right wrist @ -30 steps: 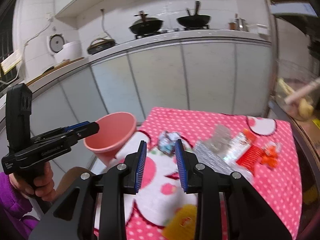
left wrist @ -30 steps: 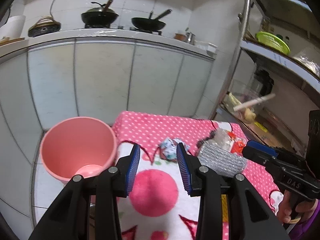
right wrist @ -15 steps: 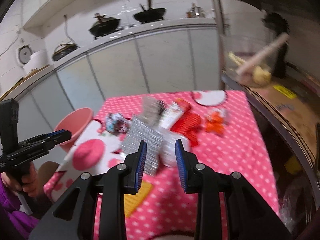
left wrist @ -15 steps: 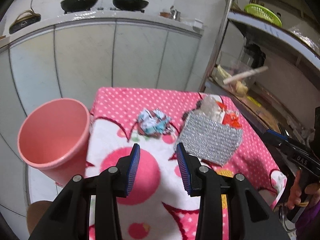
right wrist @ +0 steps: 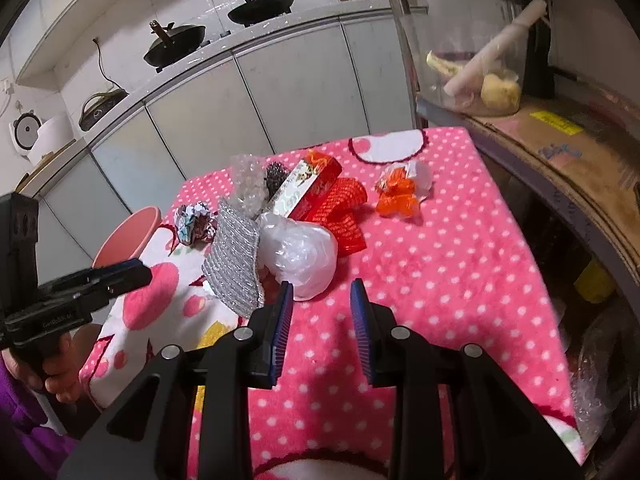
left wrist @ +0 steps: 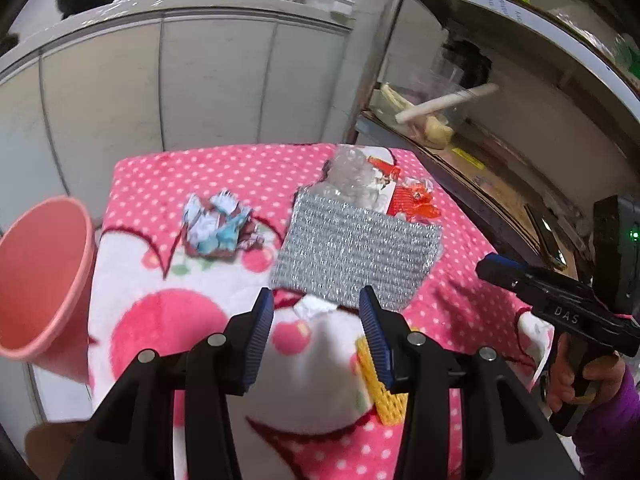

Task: Collect trash
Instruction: 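Move both tools back over the table toward the remaining trash, then grasp the crumpled blue-white paper ball with the left tool while the right tool grasps the red mesh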

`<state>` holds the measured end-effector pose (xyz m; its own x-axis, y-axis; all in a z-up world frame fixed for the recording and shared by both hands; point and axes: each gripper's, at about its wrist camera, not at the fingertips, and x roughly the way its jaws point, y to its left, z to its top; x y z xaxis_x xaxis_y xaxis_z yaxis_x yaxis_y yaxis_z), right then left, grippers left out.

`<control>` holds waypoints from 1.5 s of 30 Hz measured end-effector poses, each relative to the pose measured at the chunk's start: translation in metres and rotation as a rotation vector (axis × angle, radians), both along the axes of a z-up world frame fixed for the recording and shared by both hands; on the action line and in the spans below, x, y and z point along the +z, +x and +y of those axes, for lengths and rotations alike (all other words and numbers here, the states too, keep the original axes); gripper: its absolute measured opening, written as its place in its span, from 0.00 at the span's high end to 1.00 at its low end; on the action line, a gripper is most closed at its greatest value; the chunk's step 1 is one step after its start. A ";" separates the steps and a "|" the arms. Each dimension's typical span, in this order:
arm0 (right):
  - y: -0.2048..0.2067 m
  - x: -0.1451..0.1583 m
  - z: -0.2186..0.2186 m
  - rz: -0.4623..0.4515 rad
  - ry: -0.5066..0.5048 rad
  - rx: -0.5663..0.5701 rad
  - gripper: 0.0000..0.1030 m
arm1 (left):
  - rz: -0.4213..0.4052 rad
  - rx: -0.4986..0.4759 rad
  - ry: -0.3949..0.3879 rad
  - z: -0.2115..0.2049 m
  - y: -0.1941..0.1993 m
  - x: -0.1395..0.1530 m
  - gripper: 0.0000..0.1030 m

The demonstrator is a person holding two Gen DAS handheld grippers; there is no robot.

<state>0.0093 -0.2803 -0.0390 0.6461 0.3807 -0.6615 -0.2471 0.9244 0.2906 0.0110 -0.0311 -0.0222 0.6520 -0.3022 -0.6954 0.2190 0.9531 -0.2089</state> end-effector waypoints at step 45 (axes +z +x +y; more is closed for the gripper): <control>0.117 -0.024 0.008 0.156 0.128 -0.010 0.71 | -0.037 0.194 -0.067 0.056 0.047 -0.006 0.67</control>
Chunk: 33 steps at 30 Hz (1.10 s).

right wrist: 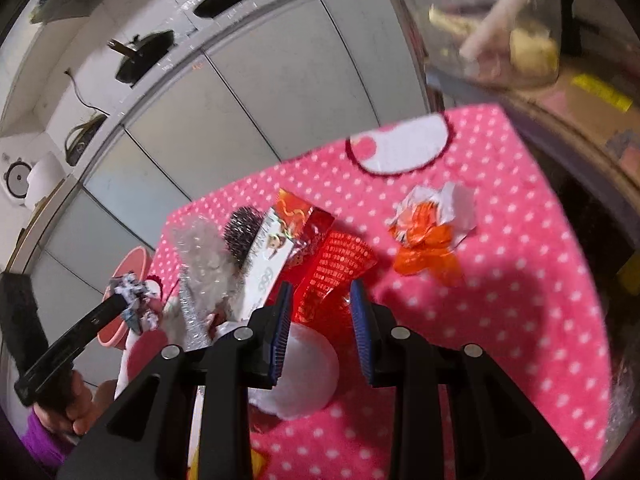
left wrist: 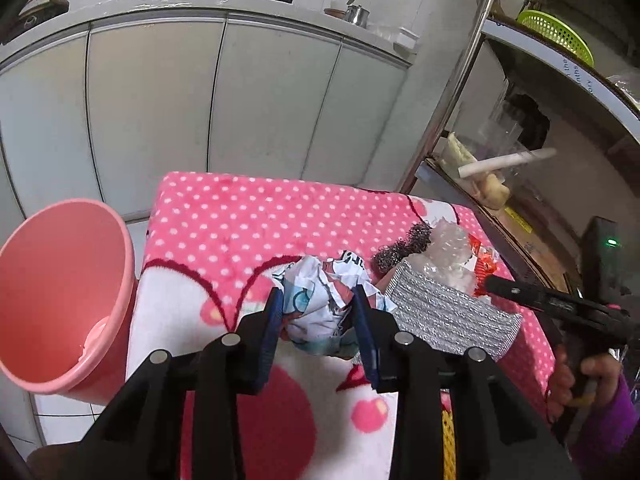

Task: Collect trash
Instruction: 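Grasp the crumpled blue-white paper ball with the left tool while the right tool grasps the red mesh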

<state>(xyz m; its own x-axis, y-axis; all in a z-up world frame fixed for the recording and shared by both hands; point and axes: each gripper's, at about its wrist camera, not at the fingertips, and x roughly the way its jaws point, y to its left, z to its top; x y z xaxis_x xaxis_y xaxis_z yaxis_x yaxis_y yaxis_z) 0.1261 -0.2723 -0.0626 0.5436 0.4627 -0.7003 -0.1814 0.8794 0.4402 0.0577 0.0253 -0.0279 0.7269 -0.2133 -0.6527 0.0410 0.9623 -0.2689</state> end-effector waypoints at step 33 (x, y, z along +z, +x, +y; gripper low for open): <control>-0.082 0.072 -0.009 -0.260 -0.044 -0.057 0.98 | -0.106 -0.021 -0.005 0.000 -0.057 0.035 0.67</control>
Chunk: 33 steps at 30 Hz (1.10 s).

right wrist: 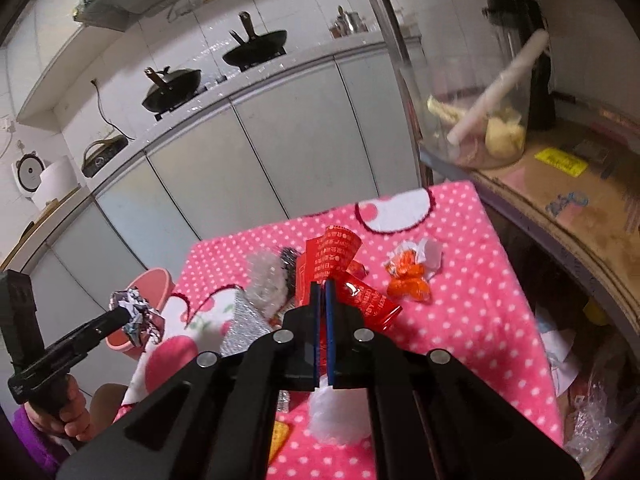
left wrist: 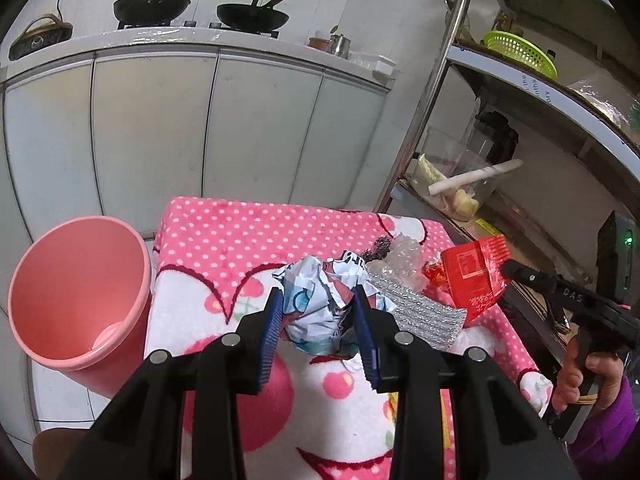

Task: Collect trash
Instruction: 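Grasp the crumpled blue-white paper ball with the left tool while the right tool grasps the red mesh, then carry both items over the pink bucket and open both tools to drop them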

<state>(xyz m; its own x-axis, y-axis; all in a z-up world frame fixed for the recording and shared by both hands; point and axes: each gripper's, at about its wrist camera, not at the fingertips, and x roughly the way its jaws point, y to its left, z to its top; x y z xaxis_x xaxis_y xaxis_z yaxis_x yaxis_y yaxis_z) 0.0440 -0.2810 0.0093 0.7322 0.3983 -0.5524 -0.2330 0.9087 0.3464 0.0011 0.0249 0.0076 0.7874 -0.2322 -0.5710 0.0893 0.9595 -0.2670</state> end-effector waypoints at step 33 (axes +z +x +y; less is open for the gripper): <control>-0.013 0.079 0.128 -0.205 -0.059 0.236 0.98 | -0.104 0.159 -0.013 0.072 -0.041 0.030 0.67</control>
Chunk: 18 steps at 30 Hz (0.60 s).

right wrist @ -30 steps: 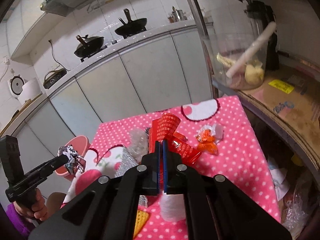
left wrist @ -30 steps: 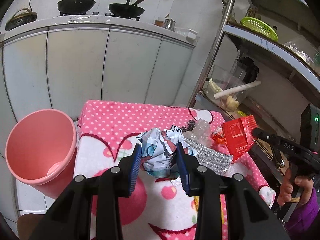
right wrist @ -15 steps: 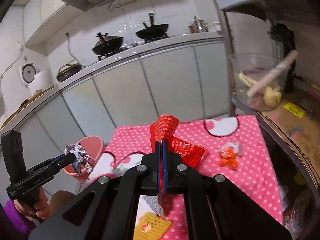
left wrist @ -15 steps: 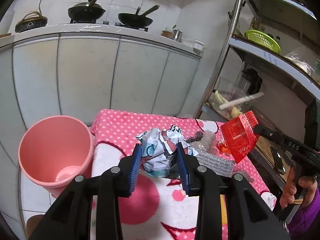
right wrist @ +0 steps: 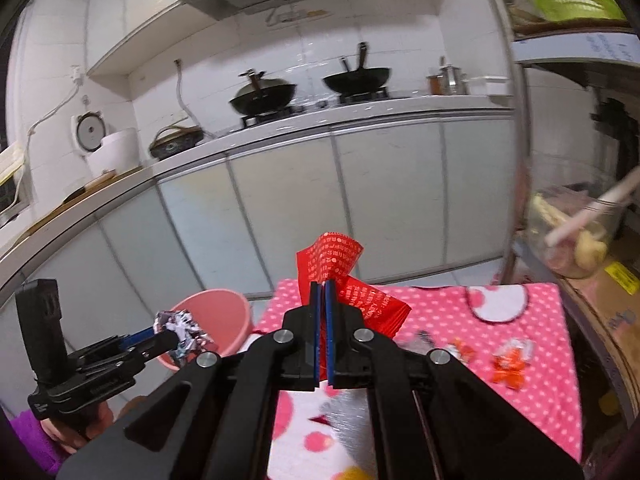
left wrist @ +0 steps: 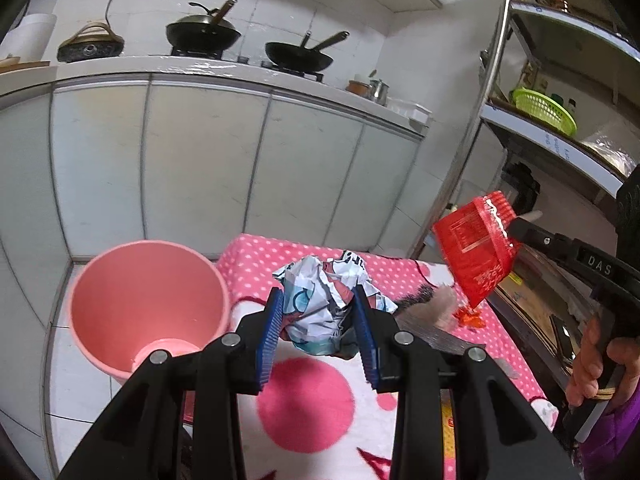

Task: Collect trash
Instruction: 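Carry both items over the pink bucket and open both tools to drop them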

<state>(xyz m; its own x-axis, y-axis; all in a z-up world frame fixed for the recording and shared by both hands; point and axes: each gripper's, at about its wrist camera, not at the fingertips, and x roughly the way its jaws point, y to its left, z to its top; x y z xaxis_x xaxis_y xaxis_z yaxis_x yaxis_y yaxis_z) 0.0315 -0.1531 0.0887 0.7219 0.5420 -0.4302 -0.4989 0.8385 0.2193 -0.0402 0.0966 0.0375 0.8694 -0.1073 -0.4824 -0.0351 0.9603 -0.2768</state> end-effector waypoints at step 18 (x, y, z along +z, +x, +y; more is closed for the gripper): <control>0.021 -0.023 0.144 0.077 -0.042 0.272 0.98 | 0.000 0.220 0.038 0.090 -0.009 -0.003 0.67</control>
